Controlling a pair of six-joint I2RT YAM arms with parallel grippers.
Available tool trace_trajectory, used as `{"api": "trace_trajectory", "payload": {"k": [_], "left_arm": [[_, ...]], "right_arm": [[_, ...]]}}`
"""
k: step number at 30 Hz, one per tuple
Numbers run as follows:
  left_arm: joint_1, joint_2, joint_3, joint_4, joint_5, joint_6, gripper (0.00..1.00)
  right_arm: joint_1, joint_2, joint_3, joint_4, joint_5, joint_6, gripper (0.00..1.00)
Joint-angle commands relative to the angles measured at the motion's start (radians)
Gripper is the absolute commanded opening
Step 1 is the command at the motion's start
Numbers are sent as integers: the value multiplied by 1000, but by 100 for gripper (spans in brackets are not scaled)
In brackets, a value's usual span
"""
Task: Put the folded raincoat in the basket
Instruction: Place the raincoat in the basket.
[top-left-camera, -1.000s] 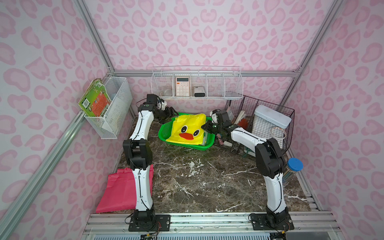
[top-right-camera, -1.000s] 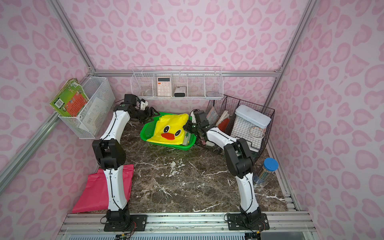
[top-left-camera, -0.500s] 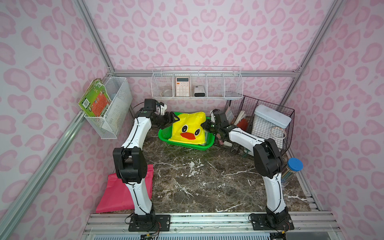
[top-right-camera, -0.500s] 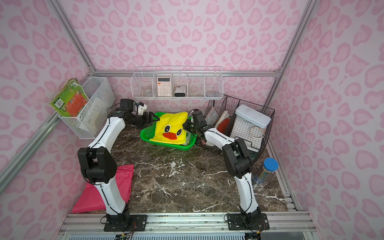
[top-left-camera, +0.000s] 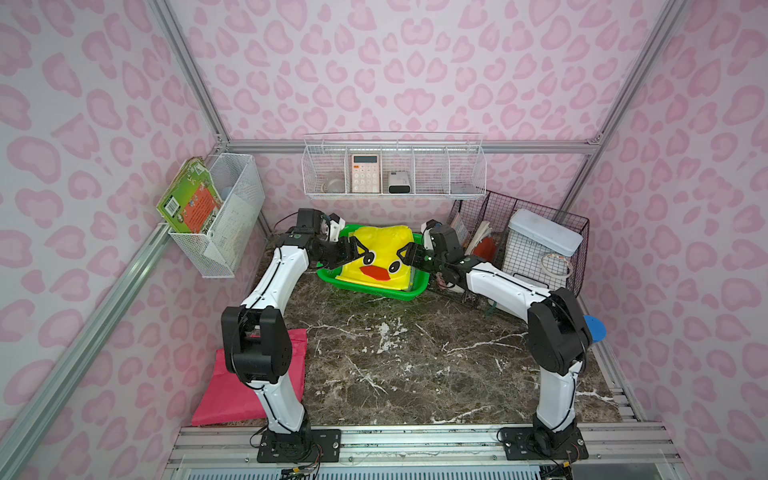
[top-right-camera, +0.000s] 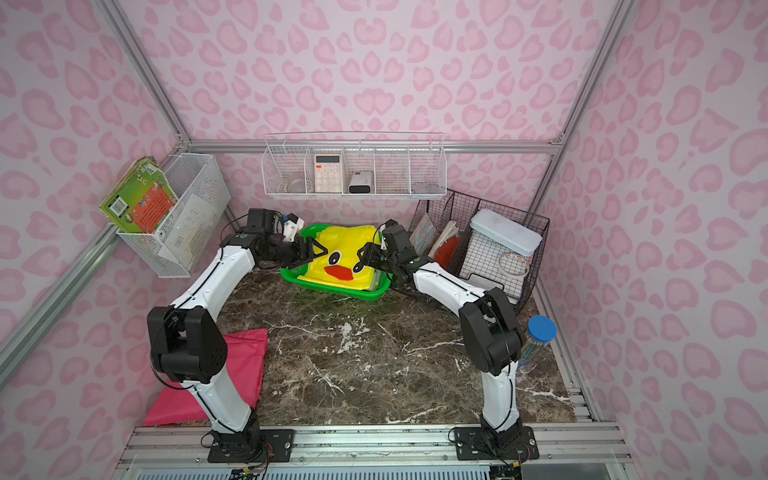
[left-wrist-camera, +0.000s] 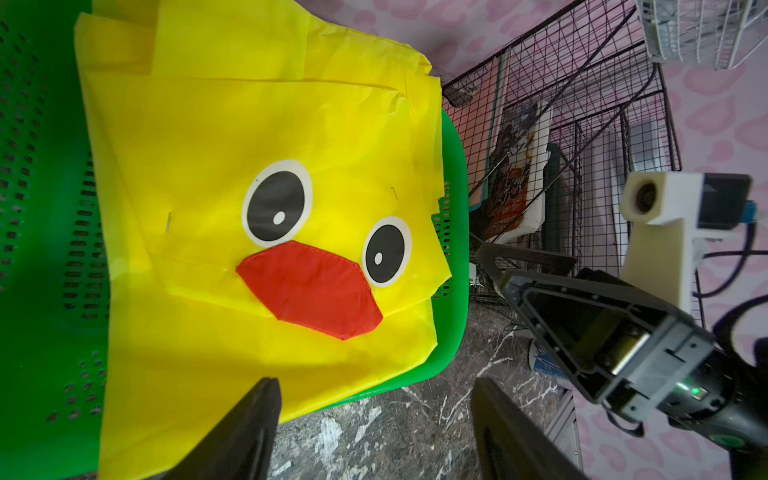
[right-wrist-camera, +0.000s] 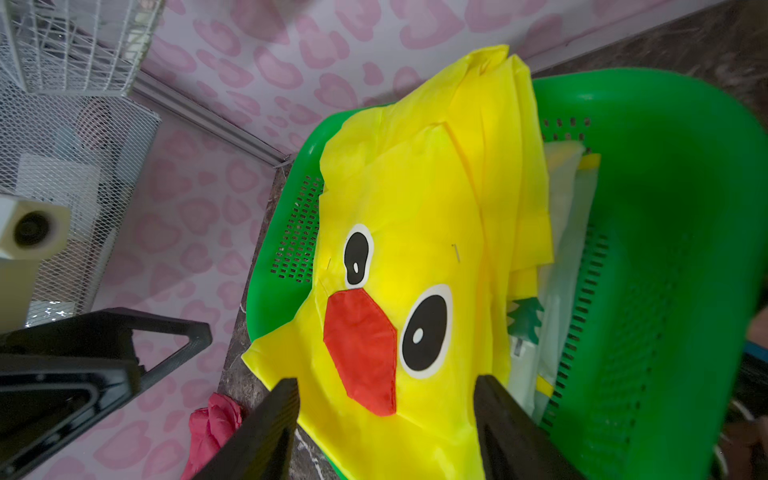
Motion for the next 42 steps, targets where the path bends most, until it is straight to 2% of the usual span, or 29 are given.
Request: {"api": "trace_trajectory", "payload": {"k": [1,7,17,30,34,42], "left_arm": [[-25,46,27,-41,-8,45,77],[-43,176,118,-97,-42,57,77],[-44,407,366,-268,-141,127,77],[-43,544,515,-270,-196,144,77],[-50,490,480,-244,-182,148,77],[-62,180,279,-124,-135,106,77]], "right_arm": [[14,-61,-36,15,45,-32,69],[39,-176,-117,4,67,-56,69],[83,-357,-322,-6,83,-78,69],[96,-445,-413,-35,76,-71,69],[97,-445,-416,-41,65,-72,69],[101,-408,-416,-8,12,-79,69]]}}
